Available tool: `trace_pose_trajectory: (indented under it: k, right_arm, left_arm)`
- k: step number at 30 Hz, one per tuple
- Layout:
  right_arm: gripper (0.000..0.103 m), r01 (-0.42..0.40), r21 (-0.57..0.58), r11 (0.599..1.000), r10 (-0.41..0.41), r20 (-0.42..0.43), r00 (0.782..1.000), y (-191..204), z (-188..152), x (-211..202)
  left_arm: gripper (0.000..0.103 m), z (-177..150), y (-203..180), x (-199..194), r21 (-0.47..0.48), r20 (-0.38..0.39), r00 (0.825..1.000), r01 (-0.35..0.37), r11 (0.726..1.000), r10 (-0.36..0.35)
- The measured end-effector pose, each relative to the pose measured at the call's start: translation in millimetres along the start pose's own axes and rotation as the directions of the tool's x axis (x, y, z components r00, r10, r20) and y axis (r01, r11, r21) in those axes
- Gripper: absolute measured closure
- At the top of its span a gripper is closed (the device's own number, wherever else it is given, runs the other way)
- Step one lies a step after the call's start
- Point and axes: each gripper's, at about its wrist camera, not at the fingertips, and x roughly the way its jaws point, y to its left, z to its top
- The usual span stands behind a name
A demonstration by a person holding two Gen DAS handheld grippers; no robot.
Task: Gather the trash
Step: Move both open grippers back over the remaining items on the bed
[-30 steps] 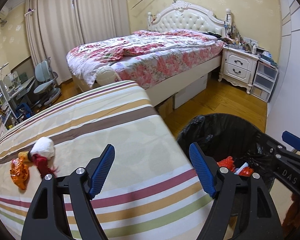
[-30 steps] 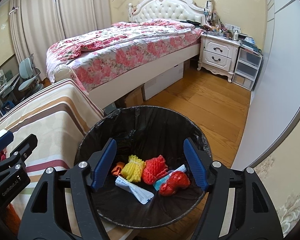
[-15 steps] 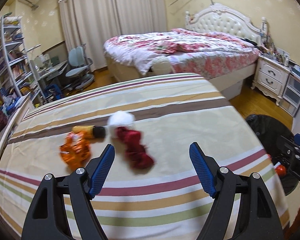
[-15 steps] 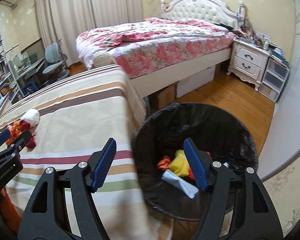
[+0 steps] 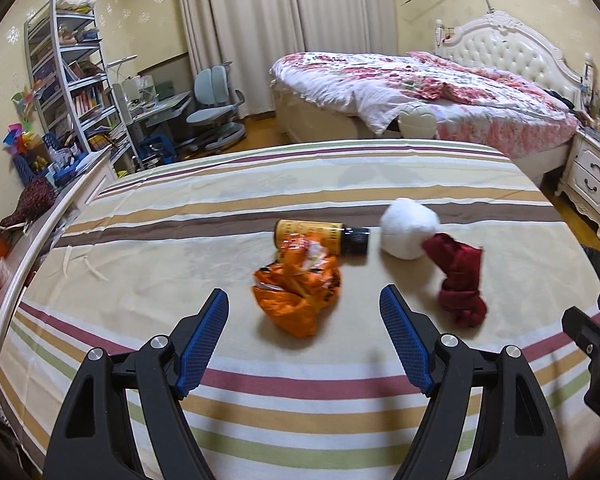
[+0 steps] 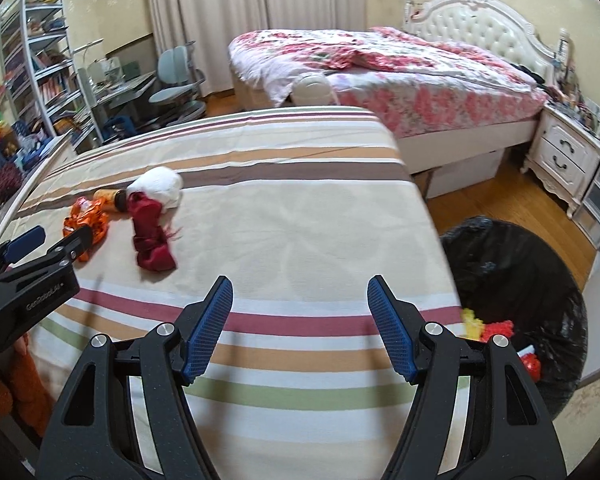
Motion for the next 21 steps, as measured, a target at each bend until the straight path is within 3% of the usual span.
trace_pose_trajectory:
  k: [21]
  right_arm:
    - [0.035, -0.096, -0.120, 0.988, 0.091, -0.043, 0.995, 82, 22, 30]
  left_arm:
    - [0.027, -4, 47, 10, -0.050, -0.036, 0.999, -0.013, 0.999, 0.012]
